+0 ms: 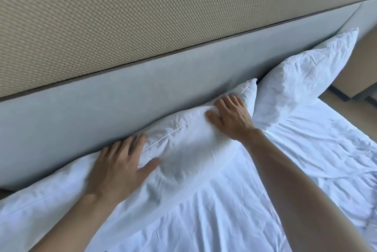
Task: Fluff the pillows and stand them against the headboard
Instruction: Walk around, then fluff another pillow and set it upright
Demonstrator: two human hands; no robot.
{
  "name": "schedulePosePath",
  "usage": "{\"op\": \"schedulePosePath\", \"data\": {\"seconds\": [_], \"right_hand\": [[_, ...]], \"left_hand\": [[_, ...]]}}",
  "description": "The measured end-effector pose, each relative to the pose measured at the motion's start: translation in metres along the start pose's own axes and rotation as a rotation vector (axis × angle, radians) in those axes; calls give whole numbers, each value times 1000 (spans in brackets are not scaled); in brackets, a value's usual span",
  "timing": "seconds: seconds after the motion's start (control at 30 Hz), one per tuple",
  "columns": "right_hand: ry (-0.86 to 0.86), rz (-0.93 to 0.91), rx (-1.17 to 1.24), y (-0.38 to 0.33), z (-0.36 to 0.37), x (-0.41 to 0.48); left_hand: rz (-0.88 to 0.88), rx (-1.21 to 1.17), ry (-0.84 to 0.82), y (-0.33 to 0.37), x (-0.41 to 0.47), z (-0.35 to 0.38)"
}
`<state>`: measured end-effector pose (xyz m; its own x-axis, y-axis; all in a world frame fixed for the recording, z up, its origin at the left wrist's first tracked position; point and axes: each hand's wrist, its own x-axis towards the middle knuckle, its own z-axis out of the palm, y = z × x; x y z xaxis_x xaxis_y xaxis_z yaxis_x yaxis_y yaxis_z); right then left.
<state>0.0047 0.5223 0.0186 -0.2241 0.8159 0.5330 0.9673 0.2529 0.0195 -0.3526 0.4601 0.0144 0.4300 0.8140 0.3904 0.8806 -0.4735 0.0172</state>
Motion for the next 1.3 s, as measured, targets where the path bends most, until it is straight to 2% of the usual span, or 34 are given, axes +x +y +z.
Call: {"op": "schedulePosePath", "data": {"seconds": [0.17, 0.3, 0.5, 0.6, 0.7, 0.87, 0.97, 1.17, 1.3], "right_hand": [[52, -9, -132, -5, 11, 6], [55, -35, -116, 9, -2, 20], [72, 21, -122, 32, -8, 32], [-14, 29, -100, 26, 1, 25], [-26, 36, -97, 22, 5, 19], [-52, 36, -69, 23, -2, 20], [-89, 53, -33, 18, -7, 23], [-81, 101, 20, 24, -24, 34], [-37, 97, -32, 27, -31, 47]], "left_hand": [[62, 29, 56, -3, -7, 1], [5, -54, 62, 2, 11, -19], [-6, -141, 93, 12, 41, -37], [-8, -80, 34, 5, 23, -32], [39, 39, -27, -18, -17, -39], [-98, 249, -55, -78, -79, -72], [-89, 251, -106, -84, -85, -82], [-77, 108, 18, -90, -60, -99], [-102, 106, 43, -107, -56, -86]]}}
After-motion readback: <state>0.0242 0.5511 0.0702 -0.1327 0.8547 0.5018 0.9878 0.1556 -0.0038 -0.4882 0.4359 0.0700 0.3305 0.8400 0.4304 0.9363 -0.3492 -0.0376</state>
